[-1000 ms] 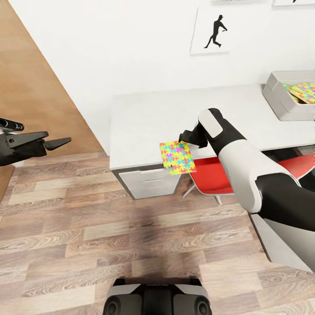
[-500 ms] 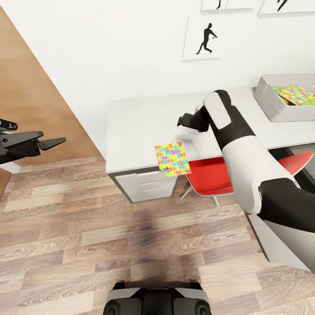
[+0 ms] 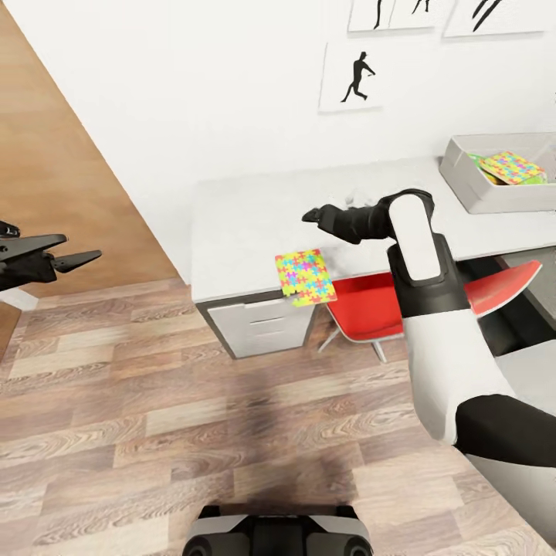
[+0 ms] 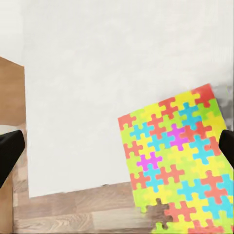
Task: Put all the toys in the child's room - the three board games (two on the bed and one on the table), the two jigsaw puzzles on the table, and the tennis ball on the table - inside the toy box on the table in the child's room.
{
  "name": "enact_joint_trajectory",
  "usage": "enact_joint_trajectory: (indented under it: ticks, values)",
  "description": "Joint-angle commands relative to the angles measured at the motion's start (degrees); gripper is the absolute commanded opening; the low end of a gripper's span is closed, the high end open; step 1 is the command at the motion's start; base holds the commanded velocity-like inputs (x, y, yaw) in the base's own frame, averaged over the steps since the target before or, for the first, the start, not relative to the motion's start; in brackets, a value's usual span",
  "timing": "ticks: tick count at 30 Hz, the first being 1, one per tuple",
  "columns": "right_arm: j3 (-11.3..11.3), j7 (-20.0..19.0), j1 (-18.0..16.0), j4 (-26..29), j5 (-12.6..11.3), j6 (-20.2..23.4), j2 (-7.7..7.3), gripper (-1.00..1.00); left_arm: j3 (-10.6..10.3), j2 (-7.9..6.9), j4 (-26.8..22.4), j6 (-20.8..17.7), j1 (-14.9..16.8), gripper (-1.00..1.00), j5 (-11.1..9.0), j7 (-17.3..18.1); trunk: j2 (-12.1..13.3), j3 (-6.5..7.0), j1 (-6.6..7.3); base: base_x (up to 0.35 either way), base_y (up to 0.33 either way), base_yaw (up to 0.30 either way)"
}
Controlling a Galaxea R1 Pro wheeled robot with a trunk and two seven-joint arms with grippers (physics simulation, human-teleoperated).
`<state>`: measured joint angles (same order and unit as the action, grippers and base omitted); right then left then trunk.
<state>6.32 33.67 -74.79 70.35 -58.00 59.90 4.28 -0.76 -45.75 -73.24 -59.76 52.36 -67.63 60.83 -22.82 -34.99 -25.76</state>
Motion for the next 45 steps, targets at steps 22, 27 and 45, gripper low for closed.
enact_joint_trajectory:
  ticks: [22,27,45]
  values:
    - [0.03,0.53,28.54,17.26,-9.31,0.10,-1.12,1.00,-0.11,-1.26,20.42,0.25,-0.15,1.00,9.26,2.94,-0.10,1.93,-0.03,-0.020,0.012,-0.001]
    - [0.08,0.54,34.57,17.26,-9.08,0.10,-1.14,1.00,-0.16,-1.27,22.20,0.97,-0.15,1.00,9.72,2.94,-0.10,2.39,-0.03,0.000,0.000,0.000]
    - [0.03,0.67,52.43,10.96,-5.23,-3.52,-3.85,1.00,-0.23,-1.52,26.93,2.09,-0.15,1.00,11.26,3.02,-0.10,4.03,-0.03,0.000,0.000,0.000]
